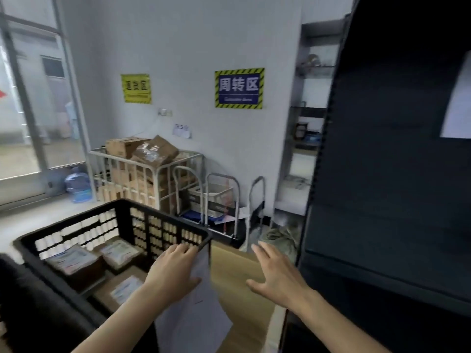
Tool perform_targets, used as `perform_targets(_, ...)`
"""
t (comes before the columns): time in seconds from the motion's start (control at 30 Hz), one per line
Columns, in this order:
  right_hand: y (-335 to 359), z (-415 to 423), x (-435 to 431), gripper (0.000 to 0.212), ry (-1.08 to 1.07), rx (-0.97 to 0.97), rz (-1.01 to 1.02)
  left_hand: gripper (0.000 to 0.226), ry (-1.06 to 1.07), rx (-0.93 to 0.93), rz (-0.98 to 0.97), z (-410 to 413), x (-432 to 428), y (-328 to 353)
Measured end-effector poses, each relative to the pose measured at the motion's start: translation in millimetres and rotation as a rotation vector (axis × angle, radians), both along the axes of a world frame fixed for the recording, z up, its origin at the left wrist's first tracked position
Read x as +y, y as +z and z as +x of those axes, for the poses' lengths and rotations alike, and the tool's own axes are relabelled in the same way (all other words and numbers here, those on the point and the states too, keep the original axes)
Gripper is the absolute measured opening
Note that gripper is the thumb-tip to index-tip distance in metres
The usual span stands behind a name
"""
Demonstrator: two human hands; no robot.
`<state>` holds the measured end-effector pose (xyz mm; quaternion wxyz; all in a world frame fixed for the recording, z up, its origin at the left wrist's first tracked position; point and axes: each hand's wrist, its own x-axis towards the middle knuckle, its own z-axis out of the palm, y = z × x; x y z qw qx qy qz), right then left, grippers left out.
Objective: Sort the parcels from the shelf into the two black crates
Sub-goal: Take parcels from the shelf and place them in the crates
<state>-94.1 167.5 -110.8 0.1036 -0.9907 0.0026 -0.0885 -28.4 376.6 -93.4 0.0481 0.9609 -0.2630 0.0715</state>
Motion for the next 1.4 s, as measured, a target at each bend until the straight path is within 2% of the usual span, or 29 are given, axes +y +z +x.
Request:
perform_targets(0.2,8.4,-65.1,-89.7,0.078,-0.165,0.025,0.011,0.069,-0.153,0.012,0.01,-24.2,-99.1,6.2)
perform_targets(0.47,18.1,-161.6,-205.1,0.073,-0.35,0.003,0.054,0.054,-0.311,-0.026,0.002,-84.1,-231.9,24.3)
perform_targets(0.77,24.5,-247.9,-313.7,0.073,-0.479,0.012,0.04,0.064,-0.418,-0.007,-0.04,-152.3,-365.4,32.0)
perform_targets(1.07,34.0,-306.3,-386.2,0.072,-0.611,0.016,0.036,0.059,-0.51,0.011,-0.081,-196.5,-455.4,39.0)
perform_targets(1.4,44.6,-323.2,-426.5,0.07,-0.749,-0.04,0.063,0.059,-0.592,0.066,-0.104,-195.1,-524.9,40.9)
